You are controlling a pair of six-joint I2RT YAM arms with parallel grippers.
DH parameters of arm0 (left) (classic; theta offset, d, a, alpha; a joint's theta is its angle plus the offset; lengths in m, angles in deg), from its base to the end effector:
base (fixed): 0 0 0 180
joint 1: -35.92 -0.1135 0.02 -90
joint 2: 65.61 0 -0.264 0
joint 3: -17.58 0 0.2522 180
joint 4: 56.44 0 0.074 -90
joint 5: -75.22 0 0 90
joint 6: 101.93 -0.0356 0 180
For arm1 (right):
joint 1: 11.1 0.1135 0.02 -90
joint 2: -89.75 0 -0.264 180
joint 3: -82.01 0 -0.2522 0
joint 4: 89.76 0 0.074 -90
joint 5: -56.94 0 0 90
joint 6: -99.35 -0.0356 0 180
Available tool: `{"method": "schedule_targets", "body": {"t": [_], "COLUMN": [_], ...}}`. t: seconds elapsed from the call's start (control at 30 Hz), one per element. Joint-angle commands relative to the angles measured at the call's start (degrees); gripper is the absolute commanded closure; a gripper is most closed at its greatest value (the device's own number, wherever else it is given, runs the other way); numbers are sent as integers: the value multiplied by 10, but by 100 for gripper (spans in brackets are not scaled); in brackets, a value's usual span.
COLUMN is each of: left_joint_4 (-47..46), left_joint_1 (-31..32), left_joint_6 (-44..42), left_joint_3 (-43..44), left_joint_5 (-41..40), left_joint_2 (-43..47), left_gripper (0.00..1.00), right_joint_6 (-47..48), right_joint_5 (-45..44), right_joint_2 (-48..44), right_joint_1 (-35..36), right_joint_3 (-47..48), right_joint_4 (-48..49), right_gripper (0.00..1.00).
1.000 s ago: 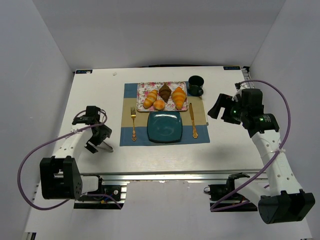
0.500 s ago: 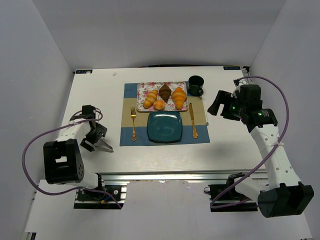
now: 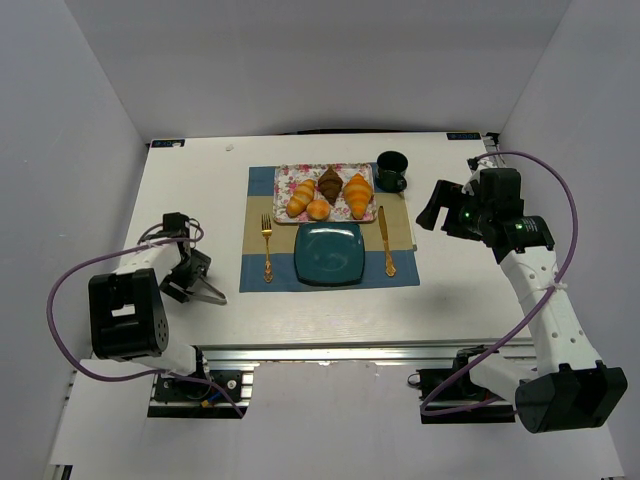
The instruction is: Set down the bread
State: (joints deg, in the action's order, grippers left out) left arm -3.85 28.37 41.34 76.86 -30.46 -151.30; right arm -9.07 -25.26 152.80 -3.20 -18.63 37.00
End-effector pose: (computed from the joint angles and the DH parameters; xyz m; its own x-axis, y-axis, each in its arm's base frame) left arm 0.2433 0.0420 0.1583 -0.4396 -0.8367 -0.3267 -0.8861 0.4634 0.0057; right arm 0.2269 0.0364 0.3540 -0.6416 0.2270 -0.7326 -0.0431 0.9430 0.3300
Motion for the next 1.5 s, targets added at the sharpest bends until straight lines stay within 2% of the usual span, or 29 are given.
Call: {"method": "schedule_targets", "body": {"t": [0.0, 0.33, 0.47, 0.67, 0.9, 1.0, 1.27, 1.47], "left_joint_4": [-24, -31, -27, -3, 69, 113, 202, 230], "left_joint_1": [-4, -4, -4, -4, -4, -4, -4, -4], "left_joint_6": [25, 30, 21, 1, -24, -47, -129, -186], "left_joint_3": [-17, -30, -18, 11, 98, 163, 300, 363], "left_joint_5": [1, -9, -19, -34, -37, -32, 51, 60], "left_joint_2": [6, 6, 7, 11, 48, 66, 81, 83], "left_gripper": [10, 26, 35, 42, 42, 42, 42, 42], "right_joint_6": [8, 9, 9, 6, 3, 1, -21, -11], "right_joint_5": [-7, -12, -11, -9, -7, -7, -30, -40], "right_joint_2": [-1, -4, -2, -1, 0, 1, 20, 32], "right_joint_1": [2, 2, 2, 1, 2, 2, 2, 2], "right_joint_3": [24, 23, 24, 22, 23, 18, 52, 83], "right_joint_4": [7, 5, 5, 6, 10, 17, 15, 1], "right_gripper": [11, 11, 11, 11, 11, 11, 11, 11]}}
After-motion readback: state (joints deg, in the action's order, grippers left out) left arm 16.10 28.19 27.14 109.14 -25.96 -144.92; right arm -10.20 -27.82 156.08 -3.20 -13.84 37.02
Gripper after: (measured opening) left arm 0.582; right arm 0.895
